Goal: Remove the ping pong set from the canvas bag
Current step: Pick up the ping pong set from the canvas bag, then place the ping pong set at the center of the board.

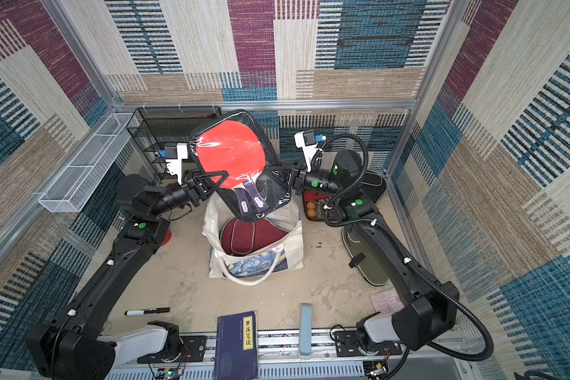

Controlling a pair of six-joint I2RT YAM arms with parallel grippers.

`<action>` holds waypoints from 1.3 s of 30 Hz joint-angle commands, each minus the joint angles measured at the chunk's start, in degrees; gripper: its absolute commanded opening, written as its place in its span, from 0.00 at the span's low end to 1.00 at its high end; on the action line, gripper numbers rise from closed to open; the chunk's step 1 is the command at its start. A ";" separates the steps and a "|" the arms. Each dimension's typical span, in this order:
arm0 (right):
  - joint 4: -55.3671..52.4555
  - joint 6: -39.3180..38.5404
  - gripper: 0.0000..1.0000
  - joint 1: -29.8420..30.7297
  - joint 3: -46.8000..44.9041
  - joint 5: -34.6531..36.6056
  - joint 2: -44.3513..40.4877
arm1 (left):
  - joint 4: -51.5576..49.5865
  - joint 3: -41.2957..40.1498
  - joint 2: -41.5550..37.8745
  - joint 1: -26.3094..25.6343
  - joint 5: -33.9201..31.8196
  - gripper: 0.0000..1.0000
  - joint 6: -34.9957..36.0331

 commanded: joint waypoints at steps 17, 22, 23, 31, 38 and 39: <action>-35.04 -20.86 0.73 0.09 -1.97 25.18 5.98 | -65.95 31.12 6.73 10.02 -35.70 0.00 39.67; -36.62 -21.61 0.37 0.18 -3.65 24.63 5.83 | -66.37 31.28 6.11 13.05 -35.76 0.00 40.48; -36.91 -21.89 0.28 0.18 -3.82 24.51 5.50 | -66.50 31.37 5.95 13.58 -35.51 0.00 40.51; -41.62 -26.62 0.00 0.11 -3.68 27.39 0.85 | -64.60 32.05 4.01 16.10 -30.00 0.00 38.34; -44.41 -30.20 0.00 0.18 -5.60 26.97 -4.99 | -63.43 31.95 3.39 16.73 -28.89 0.00 37.62; -44.41 -30.49 0.00 0.13 -6.21 27.03 -5.71 | -63.37 31.98 3.47 16.95 -29.22 0.00 37.84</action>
